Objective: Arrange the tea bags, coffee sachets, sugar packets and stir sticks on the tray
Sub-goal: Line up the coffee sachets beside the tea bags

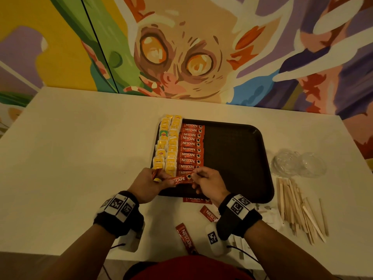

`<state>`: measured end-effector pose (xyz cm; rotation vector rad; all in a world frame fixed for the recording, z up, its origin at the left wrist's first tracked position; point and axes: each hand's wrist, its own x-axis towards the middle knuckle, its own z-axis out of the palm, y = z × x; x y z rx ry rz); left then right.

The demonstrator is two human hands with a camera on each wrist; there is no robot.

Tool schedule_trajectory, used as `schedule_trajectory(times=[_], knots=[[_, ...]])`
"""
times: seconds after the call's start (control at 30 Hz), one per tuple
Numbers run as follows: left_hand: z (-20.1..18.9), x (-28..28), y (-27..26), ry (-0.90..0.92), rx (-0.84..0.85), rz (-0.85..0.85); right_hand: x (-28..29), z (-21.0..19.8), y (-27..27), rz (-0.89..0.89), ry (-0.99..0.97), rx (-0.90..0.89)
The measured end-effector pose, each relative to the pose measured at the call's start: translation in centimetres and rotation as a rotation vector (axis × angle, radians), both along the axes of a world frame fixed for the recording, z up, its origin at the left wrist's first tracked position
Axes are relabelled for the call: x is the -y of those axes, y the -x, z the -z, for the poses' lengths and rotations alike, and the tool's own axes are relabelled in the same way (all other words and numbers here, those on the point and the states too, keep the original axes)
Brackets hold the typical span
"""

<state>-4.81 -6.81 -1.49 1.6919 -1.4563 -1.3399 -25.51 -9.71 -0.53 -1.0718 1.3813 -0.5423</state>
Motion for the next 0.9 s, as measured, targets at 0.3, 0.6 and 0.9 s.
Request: schedule_trajectory(times=[0.3,0.6,0.9], knots=[[0.5,0.0,0.2,-0.023,0.003,-0.151,0.3,0.2,1.0,0.046,-0.039,-0.053],[1.9,0.3,1.2,-0.035,0.129,-0.183,-0.1,1.6,2.4,0.057,-0.088,-0.182],[2.6,-0.1,1.4,-0.045,0.229,-0.090,-0.4,2.9,3.3,0.042,-0.171,-0.380]])
